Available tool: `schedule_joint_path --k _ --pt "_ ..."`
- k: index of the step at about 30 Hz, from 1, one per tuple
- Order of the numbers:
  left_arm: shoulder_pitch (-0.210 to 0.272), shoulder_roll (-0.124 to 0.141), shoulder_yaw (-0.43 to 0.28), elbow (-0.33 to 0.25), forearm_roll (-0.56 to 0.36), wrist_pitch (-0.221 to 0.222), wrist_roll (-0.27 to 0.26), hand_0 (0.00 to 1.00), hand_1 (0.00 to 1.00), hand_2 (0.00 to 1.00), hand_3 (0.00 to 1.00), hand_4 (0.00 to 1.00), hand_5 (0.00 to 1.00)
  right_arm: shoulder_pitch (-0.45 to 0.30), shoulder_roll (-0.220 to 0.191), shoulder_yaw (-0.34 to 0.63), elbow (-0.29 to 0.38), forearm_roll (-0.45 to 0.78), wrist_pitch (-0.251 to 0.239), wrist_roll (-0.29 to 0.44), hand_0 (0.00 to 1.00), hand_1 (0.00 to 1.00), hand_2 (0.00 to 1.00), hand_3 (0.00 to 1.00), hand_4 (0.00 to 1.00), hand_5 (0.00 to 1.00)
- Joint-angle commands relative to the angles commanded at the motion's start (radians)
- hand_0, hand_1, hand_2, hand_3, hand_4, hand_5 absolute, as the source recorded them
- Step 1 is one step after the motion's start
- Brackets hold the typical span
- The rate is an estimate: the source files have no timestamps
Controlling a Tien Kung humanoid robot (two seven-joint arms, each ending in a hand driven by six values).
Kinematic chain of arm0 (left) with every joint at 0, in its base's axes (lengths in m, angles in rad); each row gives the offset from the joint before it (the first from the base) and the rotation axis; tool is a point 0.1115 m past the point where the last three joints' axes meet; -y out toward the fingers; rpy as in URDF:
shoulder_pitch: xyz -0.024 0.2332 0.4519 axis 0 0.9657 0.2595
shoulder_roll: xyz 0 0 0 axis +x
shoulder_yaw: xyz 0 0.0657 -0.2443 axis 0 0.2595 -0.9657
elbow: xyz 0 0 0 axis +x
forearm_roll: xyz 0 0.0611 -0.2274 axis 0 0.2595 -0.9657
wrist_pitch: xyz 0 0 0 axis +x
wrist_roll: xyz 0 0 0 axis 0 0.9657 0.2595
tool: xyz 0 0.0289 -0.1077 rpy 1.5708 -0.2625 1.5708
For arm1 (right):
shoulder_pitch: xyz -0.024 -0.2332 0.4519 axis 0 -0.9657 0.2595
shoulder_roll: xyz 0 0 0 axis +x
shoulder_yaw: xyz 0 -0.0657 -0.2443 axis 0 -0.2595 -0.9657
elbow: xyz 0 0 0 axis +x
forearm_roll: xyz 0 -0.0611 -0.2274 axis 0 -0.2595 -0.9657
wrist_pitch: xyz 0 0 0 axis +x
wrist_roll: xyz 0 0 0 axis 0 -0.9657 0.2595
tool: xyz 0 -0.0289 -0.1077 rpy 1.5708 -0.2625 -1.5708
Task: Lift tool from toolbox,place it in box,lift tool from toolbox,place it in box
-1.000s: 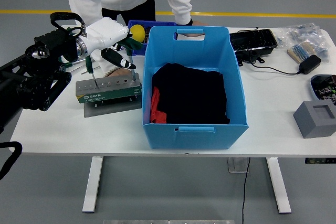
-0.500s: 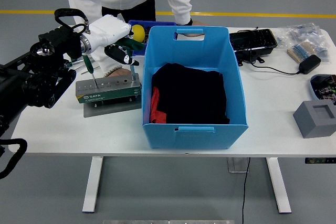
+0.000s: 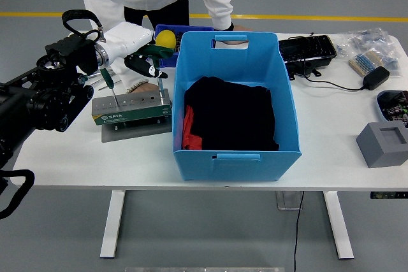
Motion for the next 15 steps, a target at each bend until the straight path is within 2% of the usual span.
schedule_joint_path --k 6,15 --pt "0.003 -0.006 -0.001 -0.013 -0.048 -0.043 0.060 0.160 0.088 0.143 0.198 0.998 0.710 0.000 0.000 0.004 0.000 -0.006 -0.001 -0.001 0.684 0.674 0.762 0.646 0.866 0.728" --pt "0.004 -0.012 -0.002 -0.061 -0.025 -0.115 0.150 0.160 0.085 0.141 0.193 0.998 0.715 -0.001 -0.001 0.008 0.000 -0.013 -0.004 -0.001 0.685 0.671 0.758 0.647 0.866 0.727"
